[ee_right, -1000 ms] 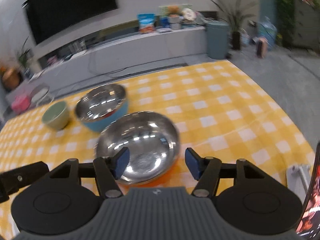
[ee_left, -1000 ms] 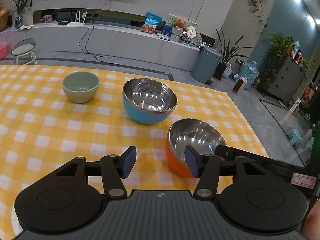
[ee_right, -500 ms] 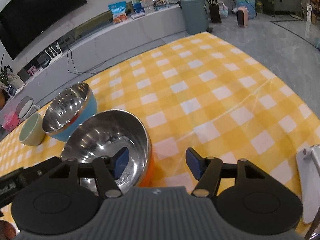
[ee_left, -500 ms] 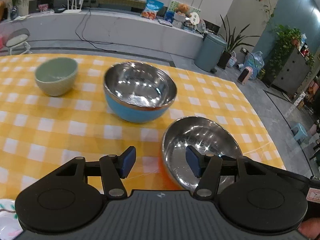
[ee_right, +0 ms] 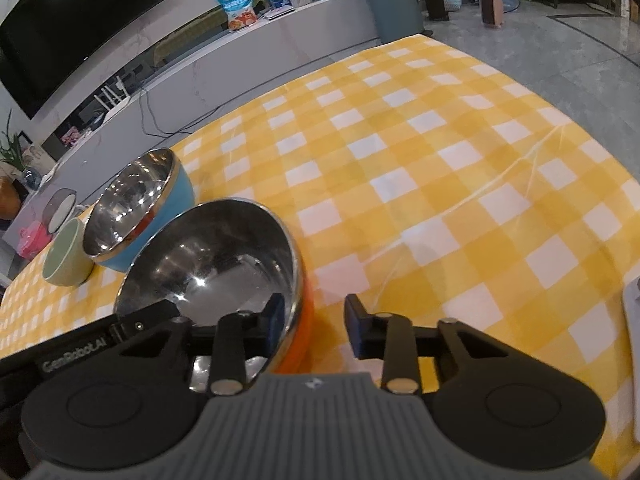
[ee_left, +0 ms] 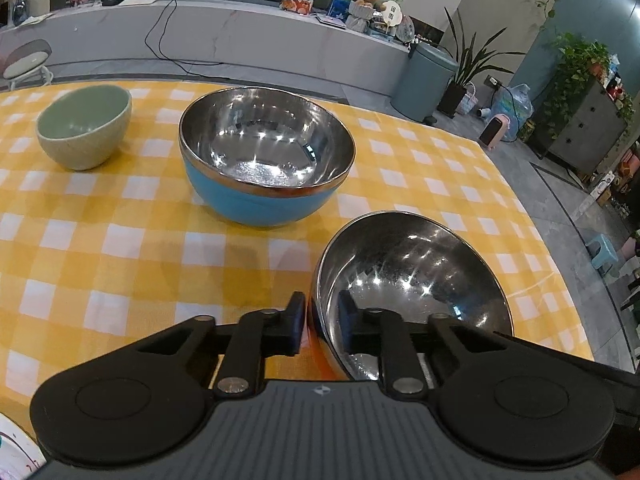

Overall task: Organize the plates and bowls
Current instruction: 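Lift the orange bowl with both tools and carry it beside the plates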

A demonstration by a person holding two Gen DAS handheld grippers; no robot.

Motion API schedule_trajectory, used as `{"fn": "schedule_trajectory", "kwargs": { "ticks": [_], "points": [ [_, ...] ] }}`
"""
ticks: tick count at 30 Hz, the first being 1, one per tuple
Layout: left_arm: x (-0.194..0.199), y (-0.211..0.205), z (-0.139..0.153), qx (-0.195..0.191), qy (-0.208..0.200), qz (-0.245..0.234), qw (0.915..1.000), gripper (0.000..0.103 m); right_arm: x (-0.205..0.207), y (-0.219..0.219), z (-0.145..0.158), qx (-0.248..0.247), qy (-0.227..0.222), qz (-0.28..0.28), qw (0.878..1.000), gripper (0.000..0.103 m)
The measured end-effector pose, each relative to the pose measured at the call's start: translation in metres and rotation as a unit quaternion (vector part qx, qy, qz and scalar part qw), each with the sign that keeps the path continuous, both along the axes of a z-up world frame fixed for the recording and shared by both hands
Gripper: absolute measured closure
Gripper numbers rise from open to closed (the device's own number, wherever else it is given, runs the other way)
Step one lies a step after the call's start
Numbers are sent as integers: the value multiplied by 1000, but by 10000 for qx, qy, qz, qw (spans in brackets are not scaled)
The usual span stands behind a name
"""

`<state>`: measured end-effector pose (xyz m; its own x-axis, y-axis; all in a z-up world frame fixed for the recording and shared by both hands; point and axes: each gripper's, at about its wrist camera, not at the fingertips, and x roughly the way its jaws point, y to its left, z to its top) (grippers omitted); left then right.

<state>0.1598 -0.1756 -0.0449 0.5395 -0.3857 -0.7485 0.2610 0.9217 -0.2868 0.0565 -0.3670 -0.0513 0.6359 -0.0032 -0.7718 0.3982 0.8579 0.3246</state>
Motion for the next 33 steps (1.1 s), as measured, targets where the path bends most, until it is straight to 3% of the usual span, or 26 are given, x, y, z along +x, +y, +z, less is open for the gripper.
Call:
{"fn": "schedule_trajectory", "kwargs": {
  "ticks": [3,13,28,33],
  "points": [
    [-2,0,1,23,-18,-16,10000,90,0,3,1,16,-59,108,9999,86],
    [-8,-5,8,194,-120,-90,9997,91,-2,4,2,-34,-24,106,9999,93],
    [-54,36,34,132,197,298,9993,90,-36,20,21,424,46,679,9968,93],
    [-77,56,38,106,309,512,9982,90,-54,40,29,270,136,1080,9937,93]
  ]
}}
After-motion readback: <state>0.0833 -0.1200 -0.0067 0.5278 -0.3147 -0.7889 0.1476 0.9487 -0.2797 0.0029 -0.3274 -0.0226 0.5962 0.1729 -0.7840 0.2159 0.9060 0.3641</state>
